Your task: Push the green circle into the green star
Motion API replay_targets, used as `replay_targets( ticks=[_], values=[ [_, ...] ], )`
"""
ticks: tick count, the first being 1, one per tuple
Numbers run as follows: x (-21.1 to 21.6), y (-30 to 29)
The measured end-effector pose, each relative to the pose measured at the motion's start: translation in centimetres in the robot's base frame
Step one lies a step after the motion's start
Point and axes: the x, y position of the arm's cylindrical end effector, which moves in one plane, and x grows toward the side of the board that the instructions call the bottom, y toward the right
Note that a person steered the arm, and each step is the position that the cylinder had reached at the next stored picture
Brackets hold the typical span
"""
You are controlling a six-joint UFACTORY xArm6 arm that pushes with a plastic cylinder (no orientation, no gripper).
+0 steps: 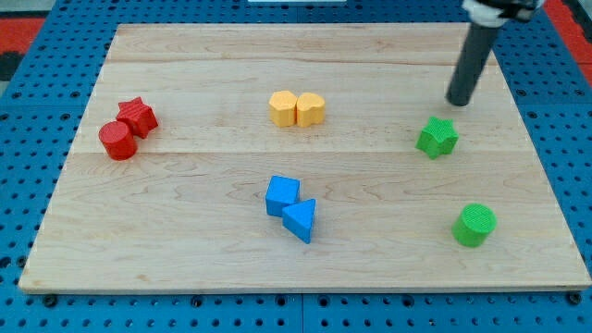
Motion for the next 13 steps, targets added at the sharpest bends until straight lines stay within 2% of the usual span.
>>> replay_targets(
  ticks=[3, 4, 5, 6, 7, 8, 9, 10, 11, 12, 13],
  values=[
    [1.3, 2.7],
    [6.5, 10.5],
    [12.5, 9.5],
    [19.3, 2.0],
    [25.1, -2.9],
    [24.1, -8.5],
    [19.7, -6.2],
    [18.3, -9.6],
    [23.4, -10.9],
    [25.0, -5.4],
    [21.0, -3.4]
  ],
)
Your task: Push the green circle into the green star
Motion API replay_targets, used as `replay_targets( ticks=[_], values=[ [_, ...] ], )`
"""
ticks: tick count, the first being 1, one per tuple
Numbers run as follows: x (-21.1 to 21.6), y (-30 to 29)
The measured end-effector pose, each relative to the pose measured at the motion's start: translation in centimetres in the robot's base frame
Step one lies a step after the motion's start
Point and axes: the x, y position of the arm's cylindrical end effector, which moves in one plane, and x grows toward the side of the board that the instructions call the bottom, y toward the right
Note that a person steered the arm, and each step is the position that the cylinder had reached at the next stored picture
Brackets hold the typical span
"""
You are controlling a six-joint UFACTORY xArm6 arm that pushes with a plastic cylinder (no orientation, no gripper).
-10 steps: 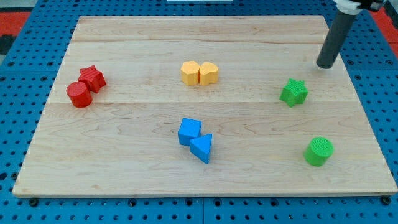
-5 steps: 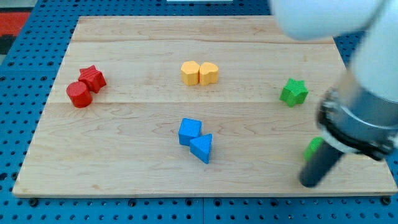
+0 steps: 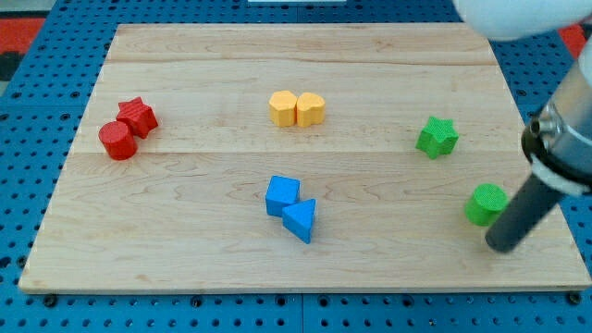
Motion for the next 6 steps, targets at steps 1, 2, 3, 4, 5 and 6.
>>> replay_targets(
  ticks=[1, 2, 3, 4, 5, 6],
  values=[
    [-4.4, -5.9],
    [-0.3, -7.1],
    [2.6, 0.5],
    [-2.1, 3.9],
    [-6.5, -1.2],
    [-1.5, 0.0]
  ],
)
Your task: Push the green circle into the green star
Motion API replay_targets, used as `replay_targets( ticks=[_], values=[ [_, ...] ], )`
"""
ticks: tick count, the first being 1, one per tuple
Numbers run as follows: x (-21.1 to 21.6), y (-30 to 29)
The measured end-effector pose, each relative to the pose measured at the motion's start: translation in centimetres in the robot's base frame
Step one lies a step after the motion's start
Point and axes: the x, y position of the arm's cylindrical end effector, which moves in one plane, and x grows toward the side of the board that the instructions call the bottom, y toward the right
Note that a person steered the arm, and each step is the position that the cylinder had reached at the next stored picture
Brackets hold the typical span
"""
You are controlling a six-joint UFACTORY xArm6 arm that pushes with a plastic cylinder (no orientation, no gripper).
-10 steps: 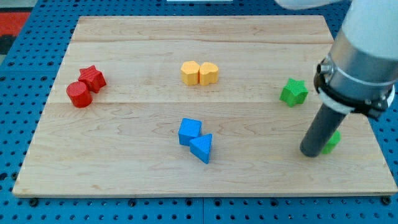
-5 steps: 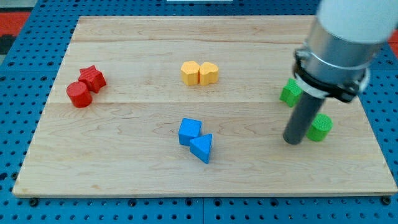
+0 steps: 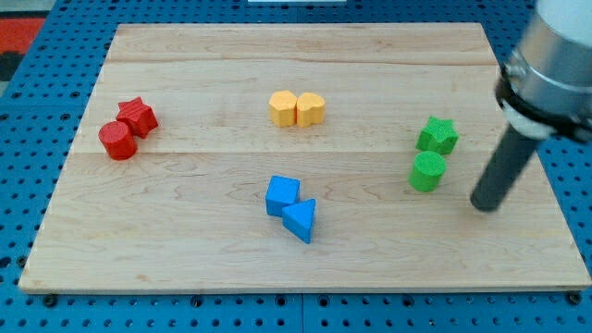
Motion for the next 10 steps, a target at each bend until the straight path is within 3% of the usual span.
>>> replay_targets(
  ticks=[1, 3, 4, 5, 6, 8, 9, 10],
  values=[
    [-0.6, -5.0],
    [-8.2, -1.9],
    [-9.5, 0.6],
    [-11.5, -0.4],
    [-8.3, 4.2],
    [-3.3, -2.0],
    [-2.4, -4.0],
    [-5.5, -5.6]
  ],
)
